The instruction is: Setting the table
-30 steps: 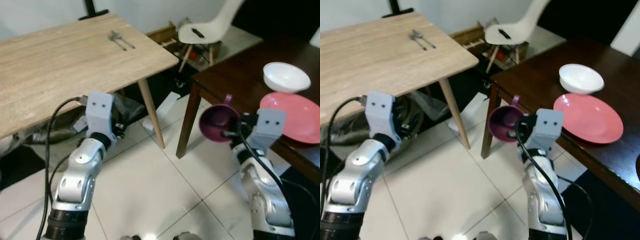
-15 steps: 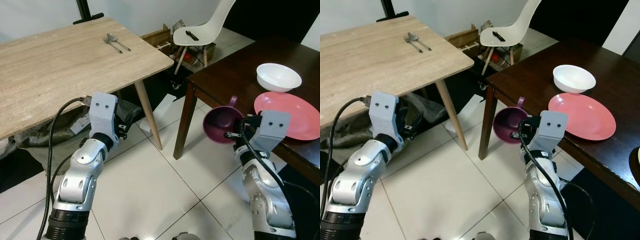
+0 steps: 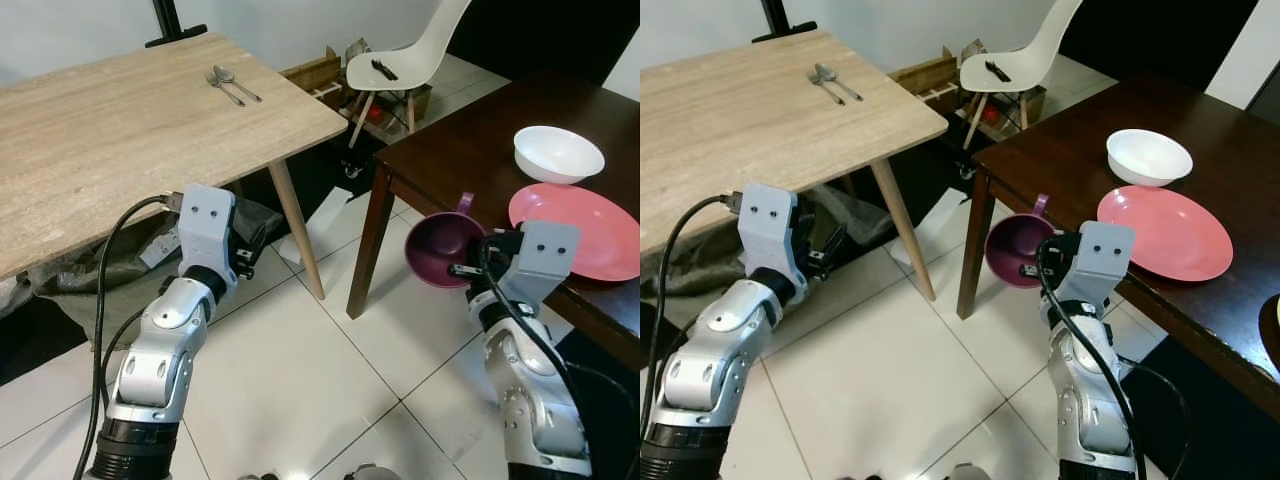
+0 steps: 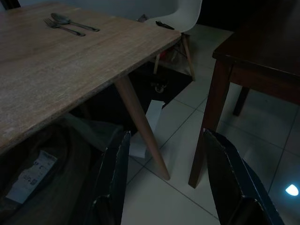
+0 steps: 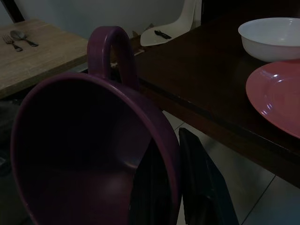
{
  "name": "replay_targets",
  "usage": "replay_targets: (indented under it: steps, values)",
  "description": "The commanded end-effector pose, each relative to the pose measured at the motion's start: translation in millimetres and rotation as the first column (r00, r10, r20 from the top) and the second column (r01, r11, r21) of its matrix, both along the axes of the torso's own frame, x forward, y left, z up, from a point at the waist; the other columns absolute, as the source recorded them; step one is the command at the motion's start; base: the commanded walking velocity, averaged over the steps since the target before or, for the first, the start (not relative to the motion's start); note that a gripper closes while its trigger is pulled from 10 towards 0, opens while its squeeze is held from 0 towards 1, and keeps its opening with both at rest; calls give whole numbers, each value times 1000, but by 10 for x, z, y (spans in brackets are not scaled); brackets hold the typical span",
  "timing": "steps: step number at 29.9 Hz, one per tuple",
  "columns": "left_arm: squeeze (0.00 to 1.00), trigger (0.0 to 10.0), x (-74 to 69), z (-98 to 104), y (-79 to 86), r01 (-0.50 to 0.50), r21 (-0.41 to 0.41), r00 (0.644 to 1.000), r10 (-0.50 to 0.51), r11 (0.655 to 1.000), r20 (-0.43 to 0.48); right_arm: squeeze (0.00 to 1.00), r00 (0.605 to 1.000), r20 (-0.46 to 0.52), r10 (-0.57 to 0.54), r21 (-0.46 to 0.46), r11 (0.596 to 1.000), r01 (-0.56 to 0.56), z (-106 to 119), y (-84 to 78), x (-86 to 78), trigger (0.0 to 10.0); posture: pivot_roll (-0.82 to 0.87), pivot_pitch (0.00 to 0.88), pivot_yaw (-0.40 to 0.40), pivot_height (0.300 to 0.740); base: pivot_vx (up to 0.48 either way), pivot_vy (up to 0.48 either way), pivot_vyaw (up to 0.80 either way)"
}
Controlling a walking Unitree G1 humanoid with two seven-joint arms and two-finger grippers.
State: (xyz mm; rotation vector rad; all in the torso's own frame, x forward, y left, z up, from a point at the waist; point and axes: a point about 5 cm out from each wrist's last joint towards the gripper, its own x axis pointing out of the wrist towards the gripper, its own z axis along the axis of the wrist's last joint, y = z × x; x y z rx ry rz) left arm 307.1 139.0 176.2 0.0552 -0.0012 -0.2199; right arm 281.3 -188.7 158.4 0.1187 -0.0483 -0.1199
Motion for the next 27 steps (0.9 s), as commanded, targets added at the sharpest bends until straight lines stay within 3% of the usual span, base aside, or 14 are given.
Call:
replay_targets:
  steps: [1,27]
  values:
    - [0,10000,-19,-34,7,-1,-4,1000,1,1000,-13,0,1000,-14,-6,3,1000,6,-35,-10,-15,10000,-160,2,69,740,0,0,0]
    - [0,10000,-26,-26,-17,9,-27,1000,-9,1000,-10,0,1000,-19,5,14,1000,-4,-40,-7,-16,10000,-161,6,67,740,0,0,-791]
